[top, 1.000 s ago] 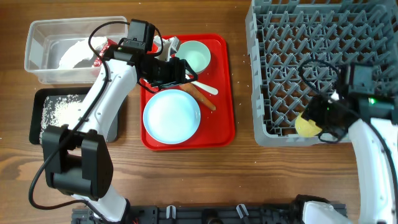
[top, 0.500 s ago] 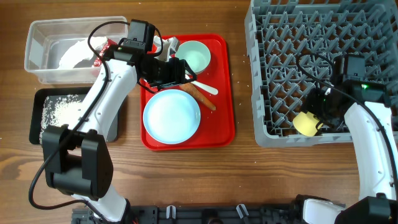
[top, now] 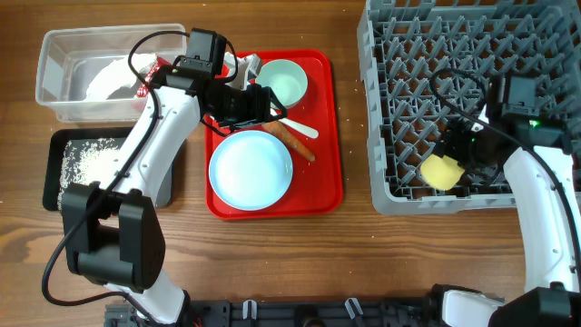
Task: Sort waste into correct bins and load items into the dishwasher rack
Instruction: 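Place the yellow cup upside down in the dish rack with the right gripper, then reach the right gripper to the green bowl and grasp it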
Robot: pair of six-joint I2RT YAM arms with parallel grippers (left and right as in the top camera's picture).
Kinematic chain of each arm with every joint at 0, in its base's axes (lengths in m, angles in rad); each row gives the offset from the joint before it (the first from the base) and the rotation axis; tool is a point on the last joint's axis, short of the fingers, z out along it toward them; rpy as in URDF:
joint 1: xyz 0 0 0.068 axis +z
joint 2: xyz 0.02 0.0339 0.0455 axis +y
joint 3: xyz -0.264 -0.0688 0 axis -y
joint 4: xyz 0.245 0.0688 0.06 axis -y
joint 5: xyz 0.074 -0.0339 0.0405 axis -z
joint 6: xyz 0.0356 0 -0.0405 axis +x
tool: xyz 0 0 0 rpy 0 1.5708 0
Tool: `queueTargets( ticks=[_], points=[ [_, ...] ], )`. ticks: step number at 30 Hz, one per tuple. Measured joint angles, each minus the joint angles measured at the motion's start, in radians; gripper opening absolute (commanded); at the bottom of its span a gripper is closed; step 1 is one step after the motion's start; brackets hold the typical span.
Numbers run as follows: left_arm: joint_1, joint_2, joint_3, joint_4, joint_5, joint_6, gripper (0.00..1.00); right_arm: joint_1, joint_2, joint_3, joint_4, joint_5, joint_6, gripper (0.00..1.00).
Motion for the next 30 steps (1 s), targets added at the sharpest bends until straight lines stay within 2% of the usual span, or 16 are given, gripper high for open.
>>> queueTargets(
  ticks=[10,13,16,22,26,30],
  points=[
    [0.000,0.000,0.000,-0.020,-0.003,0.000,0.66,0.004,0.000,0.002,-0.005,-0.032,-0.015,0.78],
    [0.000,0.000,0.000,-0.025,-0.007,0.000,0.66,0.006,-0.013,0.014,-0.012,-0.067,-0.031,0.75],
    [0.000,0.000,0.000,-0.051,-0.053,0.000,0.60,0.034,-0.078,0.054,-0.032,-0.101,-0.048,0.75],
    [-0.054,0.000,0.000,-0.134,-0.233,0.000,0.60,0.230,-0.187,0.090,-0.008,-0.143,-0.033,0.75],
    [-0.098,0.000,0.000,-0.164,-0.408,-0.102,0.56,0.410,-0.133,0.090,0.074,-0.156,0.032,0.72],
    [-0.047,0.000,0.000,-0.164,-0.453,-0.192,0.53,0.540,-0.017,0.093,0.162,-0.158,0.114,0.61]
  ],
)
